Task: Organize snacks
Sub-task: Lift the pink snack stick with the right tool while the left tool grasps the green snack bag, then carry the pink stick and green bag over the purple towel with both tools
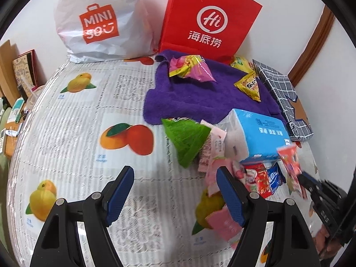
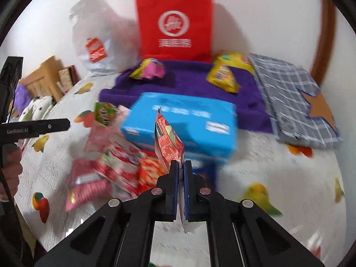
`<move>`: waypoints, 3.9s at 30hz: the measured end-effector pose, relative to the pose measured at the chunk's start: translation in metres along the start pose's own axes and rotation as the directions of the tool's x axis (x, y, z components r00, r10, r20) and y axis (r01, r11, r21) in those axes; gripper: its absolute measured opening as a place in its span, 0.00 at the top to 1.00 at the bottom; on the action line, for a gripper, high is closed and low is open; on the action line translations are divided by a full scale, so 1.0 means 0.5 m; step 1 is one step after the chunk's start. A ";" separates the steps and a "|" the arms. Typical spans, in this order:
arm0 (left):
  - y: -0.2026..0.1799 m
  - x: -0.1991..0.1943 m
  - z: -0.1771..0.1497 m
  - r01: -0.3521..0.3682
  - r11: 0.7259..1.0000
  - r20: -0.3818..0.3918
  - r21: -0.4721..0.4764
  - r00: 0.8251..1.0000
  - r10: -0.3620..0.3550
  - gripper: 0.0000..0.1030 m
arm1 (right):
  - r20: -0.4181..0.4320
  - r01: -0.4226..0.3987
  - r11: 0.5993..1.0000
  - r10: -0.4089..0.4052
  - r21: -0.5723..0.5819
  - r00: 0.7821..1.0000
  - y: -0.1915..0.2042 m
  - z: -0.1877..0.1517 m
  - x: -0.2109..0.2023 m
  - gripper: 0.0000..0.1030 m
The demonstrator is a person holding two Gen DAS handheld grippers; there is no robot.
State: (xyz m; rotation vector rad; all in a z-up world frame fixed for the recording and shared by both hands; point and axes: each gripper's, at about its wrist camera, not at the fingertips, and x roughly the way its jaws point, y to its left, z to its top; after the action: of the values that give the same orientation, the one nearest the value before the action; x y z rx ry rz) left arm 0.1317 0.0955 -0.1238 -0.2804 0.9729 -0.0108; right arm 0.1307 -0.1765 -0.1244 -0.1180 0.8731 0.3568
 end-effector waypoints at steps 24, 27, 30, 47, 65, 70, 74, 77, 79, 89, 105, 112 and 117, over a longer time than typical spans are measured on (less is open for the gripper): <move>-0.016 0.176 0.083 -0.037 0.998 -0.084 -0.052 0.996 0.033 0.53 | -0.123 -0.086 0.986 0.104 0.140 0.987 -0.064 -0.080 0.064 0.48; -0.019 0.185 0.083 -0.038 0.998 -0.094 -0.042 0.995 0.034 0.56 | -0.119 -0.037 0.995 0.048 0.094 0.992 -0.045 -0.092 0.072 0.48; -0.021 0.181 0.081 -0.028 0.999 -0.095 -0.037 0.995 0.025 0.65 | -0.109 0.053 0.999 -0.052 0.006 0.993 -0.020 -0.096 0.076 0.62; 0.013 0.042 0.019 -0.009 1.000 -0.048 -0.013 0.999 0.008 0.66 | -0.028 0.056 0.990 -0.052 0.131 0.998 -0.055 -0.063 0.002 0.77; -0.052 -0.062 -0.010 0.092 0.995 -0.027 0.024 0.995 -0.092 0.66 | 0.045 0.110 0.983 -0.118 0.150 0.992 -0.034 0.027 -0.084 0.77; -0.084 -0.082 0.007 0.110 0.992 -0.012 0.060 0.994 -0.109 0.66 | 0.058 0.108 0.977 -0.121 0.183 0.991 -0.049 0.057 -0.097 0.77; -0.108 -0.091 0.025 0.116 0.990 -0.002 0.081 0.993 -0.116 0.66 | 0.059 0.113 0.975 -0.126 0.191 0.990 -0.051 0.084 -0.100 0.77; -0.124 -0.099 0.044 0.121 0.988 0.013 0.096 0.992 -0.123 0.66 | 0.066 0.103 0.975 -0.118 0.197 0.991 -0.054 0.105 -0.103 0.77; -0.133 -0.100 0.055 0.120 0.987 0.020 0.103 0.992 -0.122 0.65 | 0.072 0.102 0.976 -0.117 0.191 0.990 -0.054 0.119 -0.103 0.77; -0.175 -0.108 0.123 0.129 0.981 0.052 0.142 0.989 -0.138 0.65 | 0.113 0.079 0.981 -0.100 0.180 0.989 -0.056 0.197 -0.094 0.77; -0.187 -0.065 0.238 0.116 0.981 0.078 0.155 0.988 -0.130 0.65 | 0.123 0.086 0.984 -0.105 0.154 0.987 -0.072 0.293 -0.015 0.77; -0.175 -0.020 0.282 0.107 0.985 0.071 0.136 0.990 -0.118 0.65 | 0.102 0.089 0.982 -0.107 0.166 0.989 -0.091 0.326 0.034 0.77; -0.157 0.013 0.310 0.095 0.989 0.065 0.115 0.993 -0.103 0.65 | 0.091 0.094 0.980 -0.112 0.176 0.990 -0.105 0.344 0.069 0.77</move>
State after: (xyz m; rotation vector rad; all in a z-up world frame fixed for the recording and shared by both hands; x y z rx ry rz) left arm 0.2712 0.0544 -0.0282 -0.2244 0.8841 -0.1449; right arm 0.2946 -0.1746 -0.0432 0.0145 0.7911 0.1878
